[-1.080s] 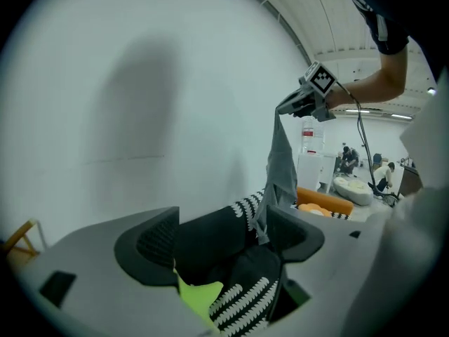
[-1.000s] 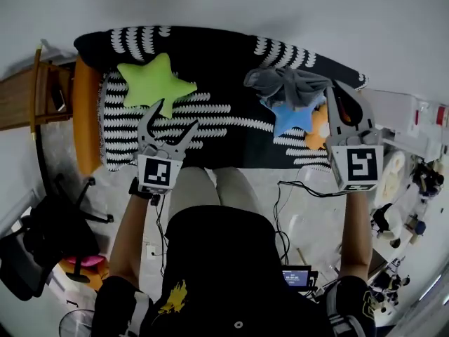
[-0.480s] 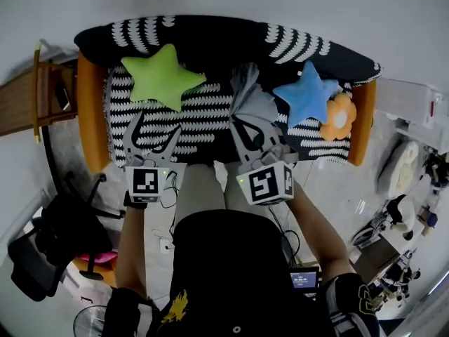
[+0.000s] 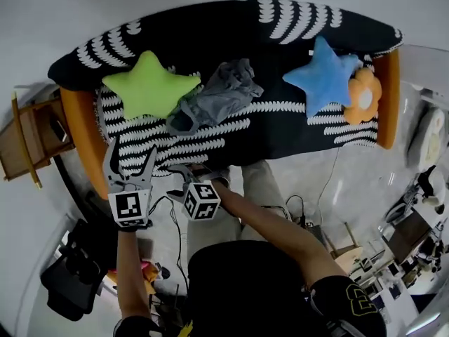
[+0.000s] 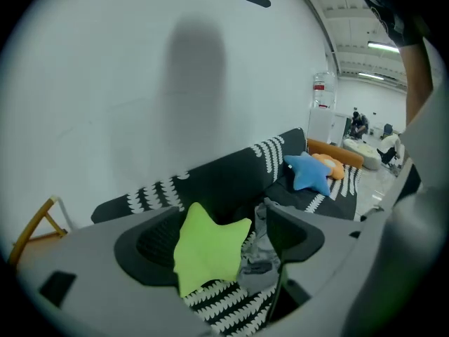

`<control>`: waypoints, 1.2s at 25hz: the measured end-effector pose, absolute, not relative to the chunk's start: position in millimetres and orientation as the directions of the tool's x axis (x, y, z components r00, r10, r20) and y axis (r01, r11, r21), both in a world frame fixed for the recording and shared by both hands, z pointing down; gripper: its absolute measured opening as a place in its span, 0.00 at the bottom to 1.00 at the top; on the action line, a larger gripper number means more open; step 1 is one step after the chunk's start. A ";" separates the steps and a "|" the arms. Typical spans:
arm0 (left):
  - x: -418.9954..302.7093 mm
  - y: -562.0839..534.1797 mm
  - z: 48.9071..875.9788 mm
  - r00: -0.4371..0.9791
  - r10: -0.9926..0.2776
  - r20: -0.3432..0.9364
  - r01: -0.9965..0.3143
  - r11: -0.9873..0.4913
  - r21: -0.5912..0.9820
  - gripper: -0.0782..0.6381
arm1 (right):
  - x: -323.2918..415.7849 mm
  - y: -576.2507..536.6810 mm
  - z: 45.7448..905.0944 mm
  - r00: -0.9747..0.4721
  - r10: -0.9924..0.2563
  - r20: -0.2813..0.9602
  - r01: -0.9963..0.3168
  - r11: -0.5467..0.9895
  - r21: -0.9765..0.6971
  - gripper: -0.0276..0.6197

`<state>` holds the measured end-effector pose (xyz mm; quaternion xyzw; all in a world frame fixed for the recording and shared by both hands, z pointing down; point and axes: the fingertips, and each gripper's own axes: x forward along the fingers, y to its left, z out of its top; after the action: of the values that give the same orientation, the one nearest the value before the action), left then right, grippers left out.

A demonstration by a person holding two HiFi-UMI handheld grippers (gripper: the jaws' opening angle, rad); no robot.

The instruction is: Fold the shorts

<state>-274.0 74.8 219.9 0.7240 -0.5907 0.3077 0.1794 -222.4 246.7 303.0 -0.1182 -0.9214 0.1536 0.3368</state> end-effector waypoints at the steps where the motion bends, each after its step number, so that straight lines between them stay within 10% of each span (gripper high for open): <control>1: -267.9 65.2 231.2 0.130 -0.748 0.651 -0.964 -0.249 -0.094 0.66 | -216.7 249.7 307.1 -0.760 0.331 0.560 0.100 0.910 -0.402 0.53; 12: -81.9 -67.9 418.3 0.502 -0.466 0.729 -0.827 -0.505 0.246 0.66 | 74.7 -44.4 467.5 -0.558 -0.324 0.764 -0.754 0.583 -0.304 0.41; 19: -2.8 -110.4 559.7 0.510 -0.220 0.831 -0.728 -0.625 0.282 0.63 | 149.3 -120.1 555.9 -0.452 -0.333 0.828 -0.818 0.524 -0.236 0.36; 21: -11.0 -112.4 582.6 0.448 -0.214 0.868 -0.784 -0.561 0.266 0.18 | 152.0 -120.7 567.7 -0.452 -0.326 0.830 -0.826 0.505 -0.251 0.36; 30: -77.1 -15.0 519.7 0.475 -0.229 0.850 -0.825 -0.453 0.339 0.15 | 133.2 -98.7 579.3 -0.457 -0.275 0.846 -0.822 0.494 -0.284 0.31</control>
<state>-77.1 -15.0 519.7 0.7634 -0.3450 0.3789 0.3932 133.2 -98.7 579.3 0.3540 -0.7751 0.3576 0.3822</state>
